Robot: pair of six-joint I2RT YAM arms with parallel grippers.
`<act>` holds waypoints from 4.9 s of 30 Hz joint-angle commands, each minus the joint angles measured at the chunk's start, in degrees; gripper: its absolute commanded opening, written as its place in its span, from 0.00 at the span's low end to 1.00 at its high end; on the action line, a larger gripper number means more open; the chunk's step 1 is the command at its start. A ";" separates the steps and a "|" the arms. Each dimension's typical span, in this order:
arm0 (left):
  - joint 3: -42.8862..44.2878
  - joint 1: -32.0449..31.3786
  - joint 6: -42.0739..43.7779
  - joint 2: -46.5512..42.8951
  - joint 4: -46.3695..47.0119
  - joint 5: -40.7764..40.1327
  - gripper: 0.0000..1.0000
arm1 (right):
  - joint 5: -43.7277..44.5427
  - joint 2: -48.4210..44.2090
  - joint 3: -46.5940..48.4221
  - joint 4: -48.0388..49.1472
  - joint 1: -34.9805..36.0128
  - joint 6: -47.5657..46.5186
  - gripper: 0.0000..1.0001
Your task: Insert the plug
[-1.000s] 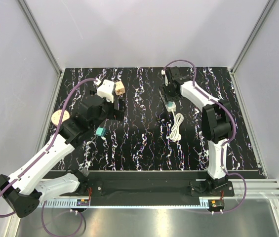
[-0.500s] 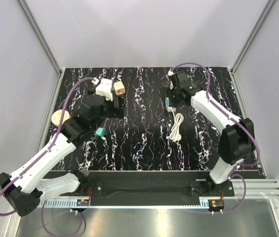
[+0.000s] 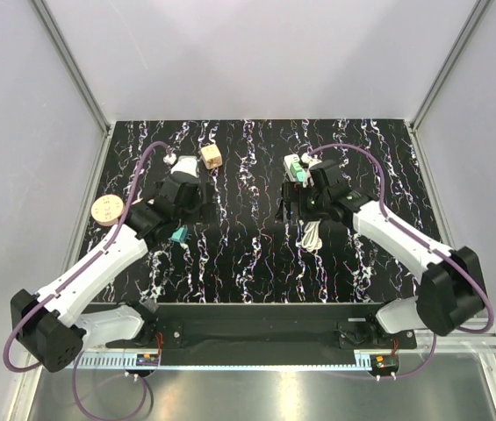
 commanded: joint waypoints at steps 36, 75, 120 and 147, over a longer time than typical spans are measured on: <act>-3.94 27.77 -34.19 28.96 0.05 16.30 0.83 | -9.16 -9.96 -9.34 14.11 -0.05 1.41 1.00; -16.68 15.03 -47.11 -14.54 30.55 39.50 0.00 | 2.97 2.87 -5.13 57.27 23.67 7.58 0.69; -9.12 14.94 -14.76 -20.87 34.76 81.16 0.79 | -16.27 -21.03 -16.02 53.04 26.40 7.91 0.00; -15.80 13.27 -18.90 -22.01 44.09 85.29 0.45 | -18.82 -15.93 -15.14 58.67 26.40 11.26 0.00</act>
